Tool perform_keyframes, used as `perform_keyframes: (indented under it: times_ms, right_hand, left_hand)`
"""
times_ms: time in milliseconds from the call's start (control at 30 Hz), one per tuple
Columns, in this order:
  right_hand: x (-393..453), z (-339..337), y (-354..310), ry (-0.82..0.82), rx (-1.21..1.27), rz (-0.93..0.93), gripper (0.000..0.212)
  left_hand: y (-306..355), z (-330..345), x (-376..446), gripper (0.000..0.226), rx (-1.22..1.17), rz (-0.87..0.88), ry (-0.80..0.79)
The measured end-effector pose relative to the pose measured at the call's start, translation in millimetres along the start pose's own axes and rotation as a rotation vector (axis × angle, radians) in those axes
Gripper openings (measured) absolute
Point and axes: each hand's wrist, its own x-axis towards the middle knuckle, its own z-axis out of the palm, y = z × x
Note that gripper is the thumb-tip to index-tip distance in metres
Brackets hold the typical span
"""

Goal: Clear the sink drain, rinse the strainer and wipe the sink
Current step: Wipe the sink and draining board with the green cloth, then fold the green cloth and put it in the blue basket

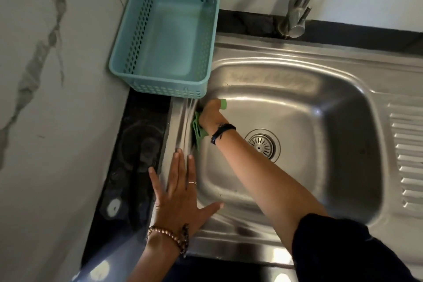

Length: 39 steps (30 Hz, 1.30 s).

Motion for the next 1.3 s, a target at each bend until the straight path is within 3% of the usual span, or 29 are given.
perform_keyframes:
  times_ms: [33,67,133,167,200,233,300,367,433,500,567,633,733,767,833,867,933,1033,1100,1167,1300]
  right_hand:
    - [1,-8,6,0.063,0.303,0.135,0.045]
    - [-5,-22,8,0.014,0.383,0.239,0.05]
    - [10,-27,18,0.173,0.295,0.194,0.036]
    - [12,-29,22,0.213,0.278,0.088,0.038]
    - [14,-36,24,0.238,0.307,0.136,0.039]
    - [21,-34,29,0.252,0.435,0.055,0.038]
    - [32,-46,42,0.263,0.843,0.249,0.036]
    - [28,-58,50,0.264,1.165,0.291,0.031]
    - [31,-61,64,0.238,1.157,0.347,0.018]
    - [38,-60,76,0.309,1.085,0.309,0.03]
    - [31,-61,86,0.325,1.148,0.264,0.012]
    - [22,-57,97,0.416,1.153,0.277,0.036]
    - [14,-51,110,0.406,1.694,0.345,0.043]
    - [4,-50,111,0.43,1.88,0.335,0.038]
    - [-10,-52,115,0.309,2.299,0.193,0.024]
    - [-10,-49,121,0.286,2.455,0.206,0.028]
    - [-21,-43,130,0.266,2.587,0.166,0.037]
    - [-47,-23,147,0.228,2.549,-0.056,0.044]
    - [-71,-10,156,0.218,2.435,-0.105,0.037]
    - [-91,-1,163,0.191,2.341,-0.088,0.036]
    - [-125,10,165,0.136,2.285,-0.132,0.035]
  left_hand:
    - [1,1,1,0.106,-0.008,-0.014,0.015]
    - [3,-3,1,0.106,-0.003,-0.031,0.01]
    - [4,-3,2,0.106,-0.006,-0.042,-0.004]
    - [4,-2,2,0.106,-0.01,-0.034,0.007]
    - [5,-5,2,0.106,-0.003,-0.034,-0.003]
    - [5,-4,2,0.106,-0.001,-0.031,0.01]
    - [7,-4,2,0.106,-0.007,-0.031,0.019]
    - [8,-3,2,0.105,-0.011,-0.036,0.026]
    - [10,-2,2,0.105,-0.01,-0.044,0.026]
    - [10,-1,3,0.105,-0.018,-0.05,0.043]
    - [11,0,2,0.105,-0.028,-0.057,0.039]
    - [12,2,2,0.105,-0.038,-0.051,0.048]
    - [12,3,2,0.104,-0.041,-0.034,0.063]
    - [12,3,3,0.103,-0.038,-0.031,0.068]
    - [12,3,3,0.105,-0.046,-0.035,0.069]
    - [11,4,3,0.108,-0.047,-0.042,0.06]
    - [11,8,5,0.11,-0.056,-0.047,0.075]
    - [15,8,10,0.103,-0.133,-0.034,0.128]
    - [18,3,14,0.1,-0.305,0.015,0.206]
    - [24,-7,23,0.092,-0.634,0.065,0.259]
    - [46,-40,40,0.048,-1.544,0.02,0.105]
